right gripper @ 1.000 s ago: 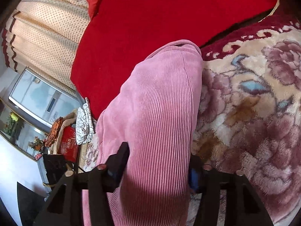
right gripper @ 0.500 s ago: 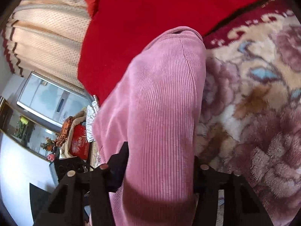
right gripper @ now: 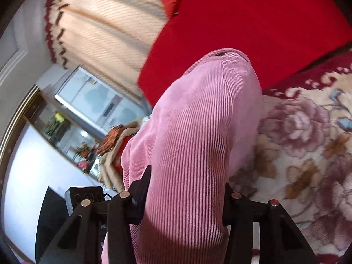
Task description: Fold large clothes
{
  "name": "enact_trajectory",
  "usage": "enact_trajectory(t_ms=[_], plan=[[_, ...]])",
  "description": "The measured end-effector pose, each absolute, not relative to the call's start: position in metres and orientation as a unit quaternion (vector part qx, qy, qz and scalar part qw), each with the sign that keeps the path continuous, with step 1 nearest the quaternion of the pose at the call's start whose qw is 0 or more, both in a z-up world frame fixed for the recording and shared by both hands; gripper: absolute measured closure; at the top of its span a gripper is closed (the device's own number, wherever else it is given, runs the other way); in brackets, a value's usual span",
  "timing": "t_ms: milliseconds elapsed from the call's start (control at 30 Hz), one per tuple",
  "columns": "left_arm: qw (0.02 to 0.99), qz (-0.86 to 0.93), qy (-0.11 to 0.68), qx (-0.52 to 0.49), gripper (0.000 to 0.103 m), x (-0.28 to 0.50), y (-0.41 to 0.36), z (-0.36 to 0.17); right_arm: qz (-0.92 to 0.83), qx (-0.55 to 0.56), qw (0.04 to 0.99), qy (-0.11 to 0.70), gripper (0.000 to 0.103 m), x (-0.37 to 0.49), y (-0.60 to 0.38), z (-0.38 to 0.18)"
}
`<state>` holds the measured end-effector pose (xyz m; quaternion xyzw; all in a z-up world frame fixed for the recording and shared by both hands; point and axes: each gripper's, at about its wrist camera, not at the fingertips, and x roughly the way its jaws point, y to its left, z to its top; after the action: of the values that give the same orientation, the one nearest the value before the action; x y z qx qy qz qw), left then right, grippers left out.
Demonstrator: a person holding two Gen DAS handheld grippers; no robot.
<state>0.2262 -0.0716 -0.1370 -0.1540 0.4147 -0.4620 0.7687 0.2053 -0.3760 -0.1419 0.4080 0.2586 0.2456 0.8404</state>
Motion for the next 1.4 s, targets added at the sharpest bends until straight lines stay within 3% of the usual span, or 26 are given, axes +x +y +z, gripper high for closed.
enact_trajectory(t_ms=[133, 267, 300, 333, 400, 600, 767, 800, 900, 1133, 1400], plan=[[0.783, -0.443, 0.415, -0.135, 0.059, 0.224, -0.077, -0.14, 0.248, 0.403, 0.845, 0.25, 0.053, 0.198, -0.371, -0.142], [0.768, -0.404, 0.48, -0.129, 0.057, 0.254, -0.098, -0.192, 0.205, 0.406, 0.842, 0.29, 0.053, 0.215, -0.38, -0.18], [0.76, -0.385, 0.509, -0.125, 0.055, 0.265, -0.105, -0.215, 0.185, 0.402, 0.838, 0.318, 0.052, 0.223, -0.381, -0.197], [0.754, -0.367, 0.529, -0.129, 0.044, 0.272, -0.107, -0.235, 0.159, 0.392, 0.835, 0.351, 0.046, 0.232, -0.382, -0.214], [0.748, -0.359, 0.539, -0.145, 0.033, 0.273, -0.103, -0.243, 0.141, 0.401, 0.824, 0.374, 0.037, 0.237, -0.386, -0.233], [0.828, -0.294, 0.477, -0.027, 0.034, 0.255, -0.094, -0.183, 0.103, 0.345, 0.865, 0.35, 0.035, 0.201, -0.391, -0.192], [0.874, -0.264, 0.407, 0.019, 0.034, 0.252, -0.1, -0.136, 0.062, 0.295, 0.914, 0.272, 0.035, 0.149, -0.389, -0.149], [0.876, -0.265, 0.402, 0.023, 0.034, 0.256, -0.104, -0.133, 0.063, 0.285, 0.92, 0.26, 0.039, 0.139, -0.386, -0.141], [0.883, -0.247, 0.395, 0.051, 0.034, 0.273, -0.12, -0.141, 0.076, 0.266, 0.924, 0.265, 0.065, 0.127, -0.37, -0.129], [0.867, -0.178, 0.444, 0.139, 0.031, 0.327, -0.165, -0.21, 0.087, 0.218, 0.906, 0.353, 0.064, 0.155, -0.328, -0.185], [0.885, -0.17, 0.415, 0.123, 0.032, 0.297, -0.138, -0.178, 0.062, 0.183, 0.924, 0.331, 0.064, 0.137, -0.32, -0.167]])
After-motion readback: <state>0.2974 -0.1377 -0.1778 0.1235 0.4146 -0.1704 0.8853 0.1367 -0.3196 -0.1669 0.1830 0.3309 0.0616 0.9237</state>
